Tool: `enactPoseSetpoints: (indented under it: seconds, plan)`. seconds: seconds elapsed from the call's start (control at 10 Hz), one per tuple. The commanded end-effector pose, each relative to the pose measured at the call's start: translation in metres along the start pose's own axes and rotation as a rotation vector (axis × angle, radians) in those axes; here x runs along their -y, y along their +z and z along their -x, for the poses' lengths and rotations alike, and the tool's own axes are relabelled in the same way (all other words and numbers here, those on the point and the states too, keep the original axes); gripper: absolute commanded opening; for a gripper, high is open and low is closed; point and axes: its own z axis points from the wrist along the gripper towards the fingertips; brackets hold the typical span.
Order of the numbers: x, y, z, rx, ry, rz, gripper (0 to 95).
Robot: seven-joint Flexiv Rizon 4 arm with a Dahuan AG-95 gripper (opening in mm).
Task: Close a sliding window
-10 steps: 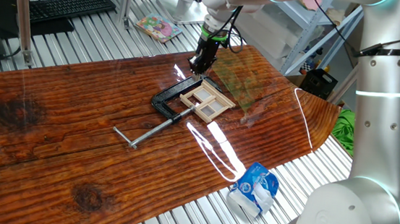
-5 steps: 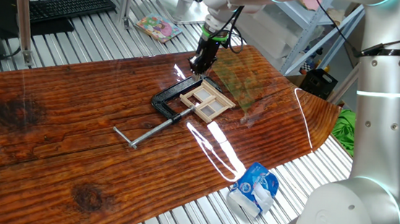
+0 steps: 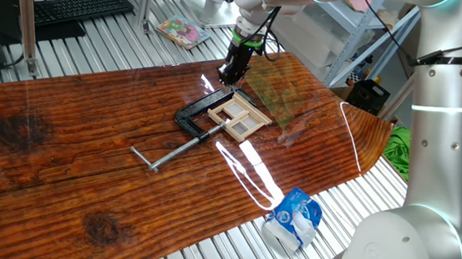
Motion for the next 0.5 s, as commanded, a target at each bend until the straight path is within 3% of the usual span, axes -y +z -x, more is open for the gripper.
enactPoseSetpoints:
  seconds: [0.1,0.5]
  plan:
    - [-0.0005,0.0009,0.0043,-0.005,0.004,0.0,0.0]
    - [0.0023,0.0078,0.0095,0.0,-0.001,-0.001,0.0]
